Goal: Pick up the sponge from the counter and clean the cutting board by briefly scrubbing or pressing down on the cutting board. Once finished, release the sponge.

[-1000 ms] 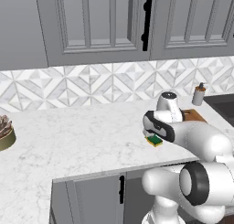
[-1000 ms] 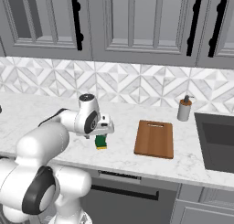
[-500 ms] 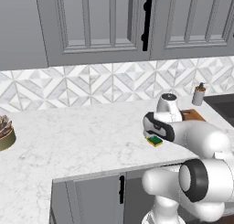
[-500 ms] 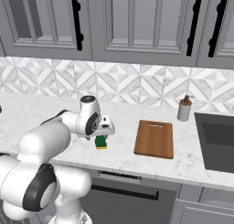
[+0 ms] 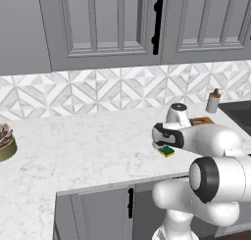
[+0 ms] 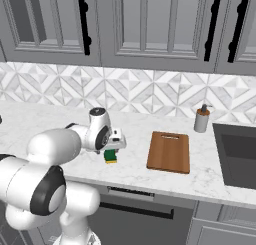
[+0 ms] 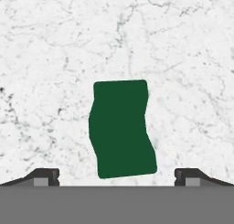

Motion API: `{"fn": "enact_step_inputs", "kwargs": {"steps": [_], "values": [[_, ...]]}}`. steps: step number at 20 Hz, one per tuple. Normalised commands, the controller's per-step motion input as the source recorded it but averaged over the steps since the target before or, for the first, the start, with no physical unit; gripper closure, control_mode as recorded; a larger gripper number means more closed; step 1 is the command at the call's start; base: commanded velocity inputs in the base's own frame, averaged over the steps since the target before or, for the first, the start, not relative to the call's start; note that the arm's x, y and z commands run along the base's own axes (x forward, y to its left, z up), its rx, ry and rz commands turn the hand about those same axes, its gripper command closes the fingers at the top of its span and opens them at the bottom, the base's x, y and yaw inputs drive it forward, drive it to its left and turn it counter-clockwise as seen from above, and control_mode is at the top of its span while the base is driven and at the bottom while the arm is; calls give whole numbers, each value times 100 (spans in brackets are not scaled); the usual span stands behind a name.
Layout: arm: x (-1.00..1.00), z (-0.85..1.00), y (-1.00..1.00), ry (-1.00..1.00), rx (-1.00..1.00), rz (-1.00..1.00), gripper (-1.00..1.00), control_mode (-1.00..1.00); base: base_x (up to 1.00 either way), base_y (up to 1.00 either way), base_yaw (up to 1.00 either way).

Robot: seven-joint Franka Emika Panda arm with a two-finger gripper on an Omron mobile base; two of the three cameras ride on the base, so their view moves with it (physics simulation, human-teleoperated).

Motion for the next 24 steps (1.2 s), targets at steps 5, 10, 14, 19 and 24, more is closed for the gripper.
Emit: {"fn": "enact_step_inputs", "kwargs": {"steps": [5,10,14,19,24], "values": [[5,-26,0,0,0,0,-100,-100,0,0,0],[8,-22,0,0,0,0,-100,-100,0,0,0],[17,-21,0,0,0,0,-100,-100,0,0,0],[4,-13,0,0,0,4,-100,-100,0,0,0],[10,-13,0,0,0,3,-100,-100,0,0,0]]}}
